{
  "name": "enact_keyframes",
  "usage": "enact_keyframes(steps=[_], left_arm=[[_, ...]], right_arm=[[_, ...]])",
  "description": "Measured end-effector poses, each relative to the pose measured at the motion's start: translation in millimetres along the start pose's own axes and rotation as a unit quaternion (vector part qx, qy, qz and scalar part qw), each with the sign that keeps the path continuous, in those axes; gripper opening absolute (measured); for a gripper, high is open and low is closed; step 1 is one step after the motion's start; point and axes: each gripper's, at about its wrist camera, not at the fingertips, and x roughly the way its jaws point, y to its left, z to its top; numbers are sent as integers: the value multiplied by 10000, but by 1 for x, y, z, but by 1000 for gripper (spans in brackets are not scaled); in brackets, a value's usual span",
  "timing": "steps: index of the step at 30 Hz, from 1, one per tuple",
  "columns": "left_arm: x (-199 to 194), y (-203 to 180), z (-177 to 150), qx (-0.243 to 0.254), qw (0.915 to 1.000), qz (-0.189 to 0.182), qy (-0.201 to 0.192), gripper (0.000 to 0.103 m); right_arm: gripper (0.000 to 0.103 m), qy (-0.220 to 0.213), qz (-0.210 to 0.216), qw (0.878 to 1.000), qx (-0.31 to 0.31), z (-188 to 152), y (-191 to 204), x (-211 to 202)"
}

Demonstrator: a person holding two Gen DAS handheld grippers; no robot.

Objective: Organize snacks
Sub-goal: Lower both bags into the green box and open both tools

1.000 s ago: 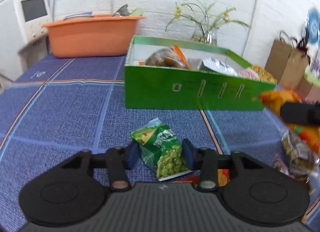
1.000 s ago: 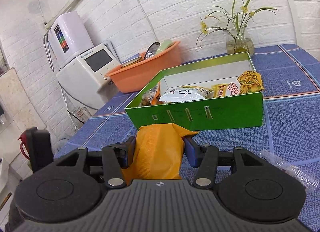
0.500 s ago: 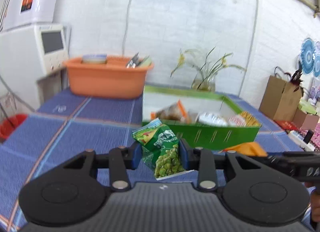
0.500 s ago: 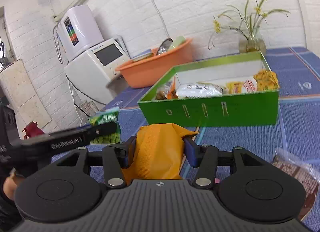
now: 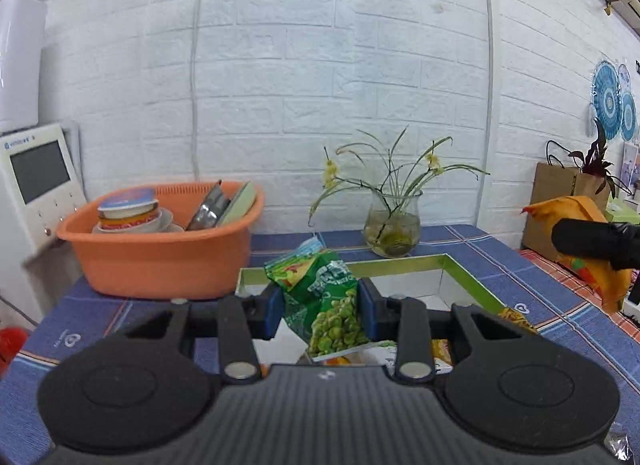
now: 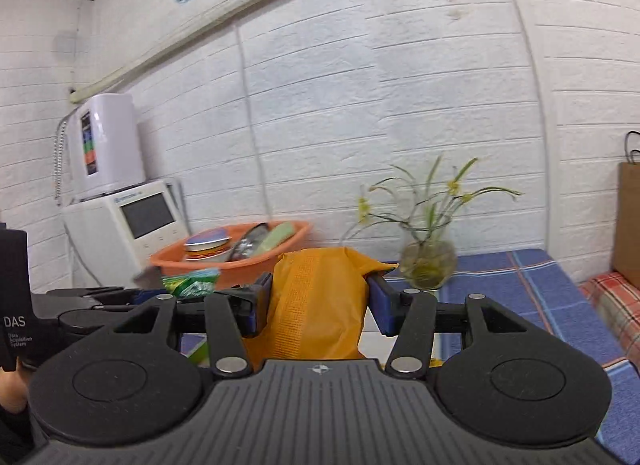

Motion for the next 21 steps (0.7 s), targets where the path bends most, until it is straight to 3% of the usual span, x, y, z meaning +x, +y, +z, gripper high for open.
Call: enact_keyframes(steps=[3, 7, 11, 15, 18, 21], left_arm=[[21, -1, -11, -136, 9996, -135, 187, 35], [45, -9, -22, 184, 9983, -243, 498, 38], [43, -10, -28, 284, 9984, -226, 429, 56], [27, -10, -29, 576, 9977, -172, 323, 60], [10, -4, -32, 540, 9978, -121, 356, 62], [-15, 3, -41, 376, 9985, -150, 369, 63]], right_arm=[[86, 279, -101, 9995, 79, -13, -9, 22], [86, 528, -139, 9985, -50, -28, -5, 51], [90, 800, -3, 9967, 144, -36, -6, 67], [103, 708, -75, 9972, 234, -33, -11, 53], [103, 646, -102, 9969, 442, -27, -21, 37], [103, 717, 131, 9944, 772, -23, -33, 14]])
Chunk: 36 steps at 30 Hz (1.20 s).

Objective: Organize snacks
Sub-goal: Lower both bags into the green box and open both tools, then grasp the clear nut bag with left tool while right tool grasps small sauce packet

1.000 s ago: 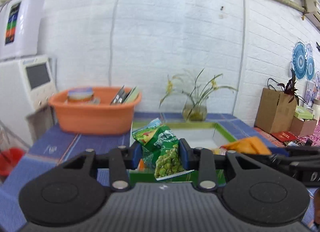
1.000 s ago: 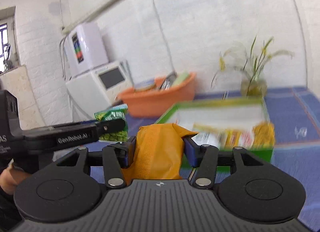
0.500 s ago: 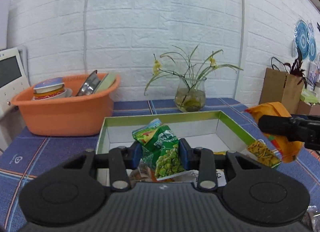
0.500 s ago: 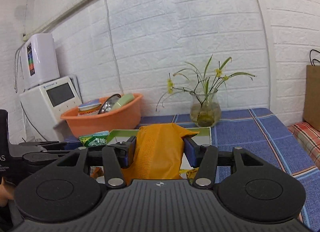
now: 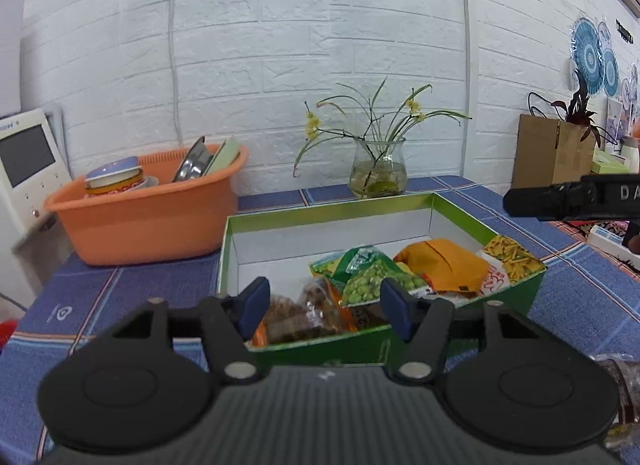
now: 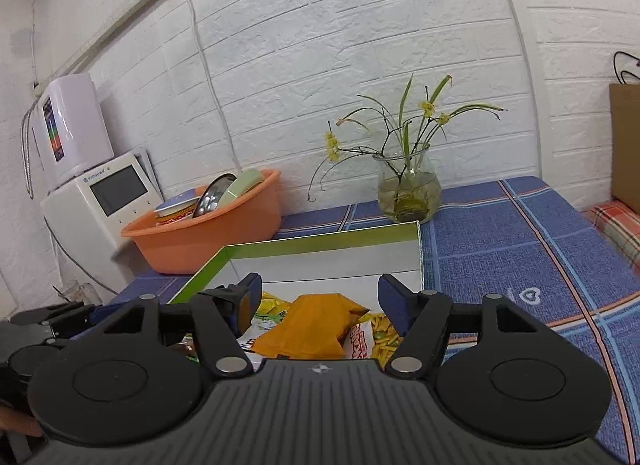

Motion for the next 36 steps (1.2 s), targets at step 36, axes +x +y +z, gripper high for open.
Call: enact_keyframes(steps=[36], left_arm=[[-97, -75, -105, 590, 9918, -918, 660, 70]], right_arm=[[103, 1571, 1287, 9788, 250, -97, 14, -71]])
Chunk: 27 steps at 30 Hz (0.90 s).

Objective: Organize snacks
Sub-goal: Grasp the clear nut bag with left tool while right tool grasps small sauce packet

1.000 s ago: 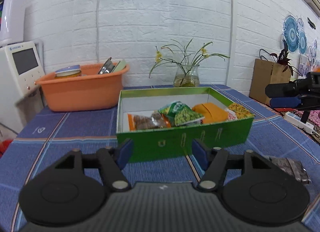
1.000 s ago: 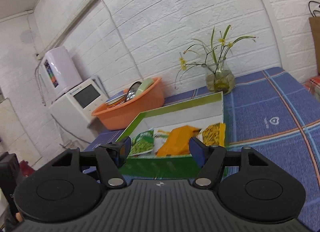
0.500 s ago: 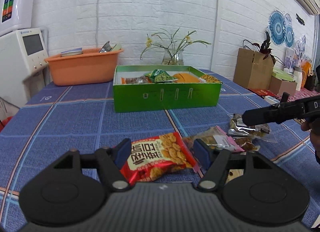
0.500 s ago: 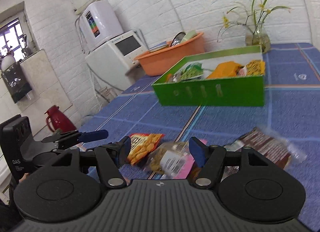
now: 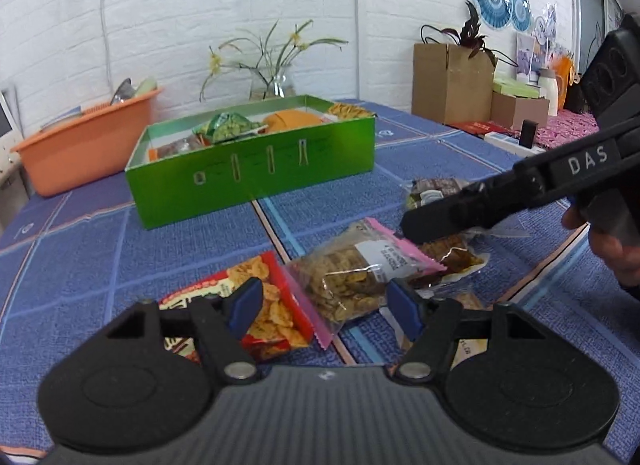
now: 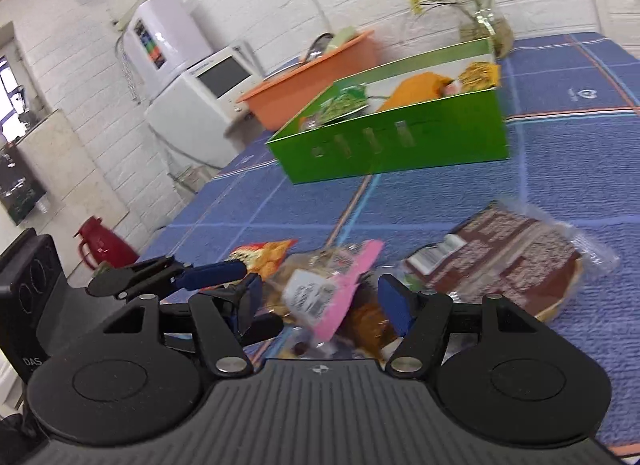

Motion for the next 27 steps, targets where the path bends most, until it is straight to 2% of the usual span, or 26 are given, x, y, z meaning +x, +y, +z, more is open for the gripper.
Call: enact_keyframes(steps=[3, 8, 10, 12, 14, 19, 22, 24, 27], left_arm=[[-6, -2, -2, -10, 10000, -25, 47, 70], [-20, -10, -2, -41, 9982, -591, -20, 73], [-14, -17, -1, 123, 9989, -460, 5, 73], [-5, -22, 2, 323, 9992, -225, -4, 73], [1, -19, 6, 447, 9988, -197, -37, 73], [17, -2, 24, 775, 9942, -719, 190, 73], [34, 1, 33, 1079, 9875, -1032, 510, 75], [44, 1, 35, 1249, 9847, -1029, 651, 77], [55, 0, 33, 1376, 9828, -1010, 703, 87]], right_arm=[[103, -72, 22, 9999, 131, -2, -6, -6], [103, -84, 86, 9998, 183, -4, -7, -9], [103, -61, 42, 9999, 154, 0, -7, -5], [103, -54, -111, 9999, 42, 5, -7, -2], [103, -92, -321, 9992, -204, 7, -10, -5], [103, 14, -773, 9960, -453, 5, -36, -17], [103, -22, -451, 9965, -704, 0, -33, -28], [103, 20, -190, 9945, -1028, -1, -23, -30], [103, 255, 6, 9863, -1627, -1, -11, -22]])
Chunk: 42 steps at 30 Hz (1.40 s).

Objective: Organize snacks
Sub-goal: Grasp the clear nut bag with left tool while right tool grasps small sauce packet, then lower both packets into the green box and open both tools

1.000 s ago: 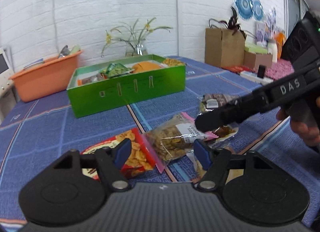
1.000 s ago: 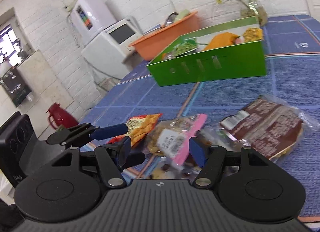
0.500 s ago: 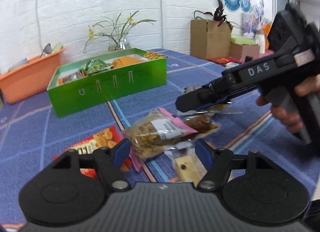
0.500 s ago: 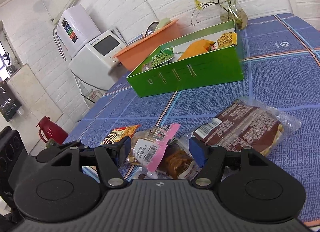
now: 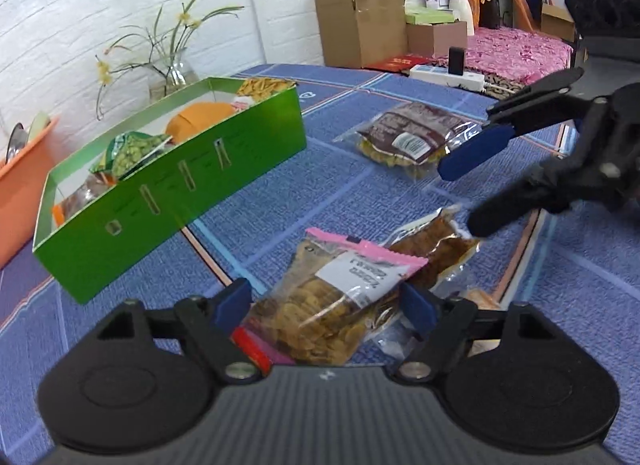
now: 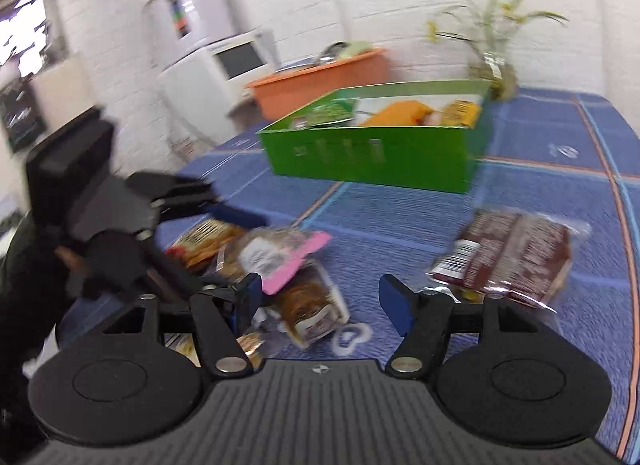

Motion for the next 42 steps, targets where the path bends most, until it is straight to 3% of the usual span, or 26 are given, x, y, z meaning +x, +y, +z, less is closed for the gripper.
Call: enact_keyframes(steps=[3, 6, 11, 12, 13, 14, 16, 18, 24, 28, 31, 38, 42], left_arm=[[11, 2, -5, -106, 9999, -36, 44, 102], [11, 3, -8, -194, 9998, -34, -45, 102], [10, 4, -10, -309, 9994, -74, -154, 94], [9, 3, -11, -359, 9991, -140, -191, 85], [8, 3, -11, -476, 9981, -284, -266, 69], [7, 1, -12, -584, 9972, -321, -333, 67], [4, -10, -15, -520, 9977, -111, -412, 67], [0, -15, -16, -566, 9976, -48, -401, 67], [-19, -21, -22, -870, 9944, 410, -448, 62], [-42, -13, -29, -1339, 9862, 631, -738, 60], [-58, -6, -34, -1626, 9785, 832, -955, 58], [-83, 16, -34, -2053, 9604, 1318, -1348, 57], [-88, 33, -31, -2470, 9481, 1177, -1617, 56]], right_arm=[[103, 403, -105, 9982, -437, 5, 5, 19], [103, 812, -305, 9948, -542, 5, 1, 38], [103, 650, -341, 9950, -680, -3, 3, 35], [99, 640, -436, 9936, -818, -5, 8, 35], [92, 622, -480, 9925, -934, -7, 13, 35], [79, 599, -539, 9919, -982, -8, 17, 34], [76, 561, -756, 9906, -993, -11, 26, 33], [67, 551, -964, 9879, -1084, -14, 36, 31], [62, 530, -1168, 9904, -521, -20, 38, 15], [61, 213, -1250, 9919, -6, -20, 33, 0], [61, -259, -1238, 9912, 387, -13, 33, -10], [61, -1021, -854, 9885, 720, 16, 37, -2], [61, -1170, -618, 9840, 1194, 28, 30, 12]])
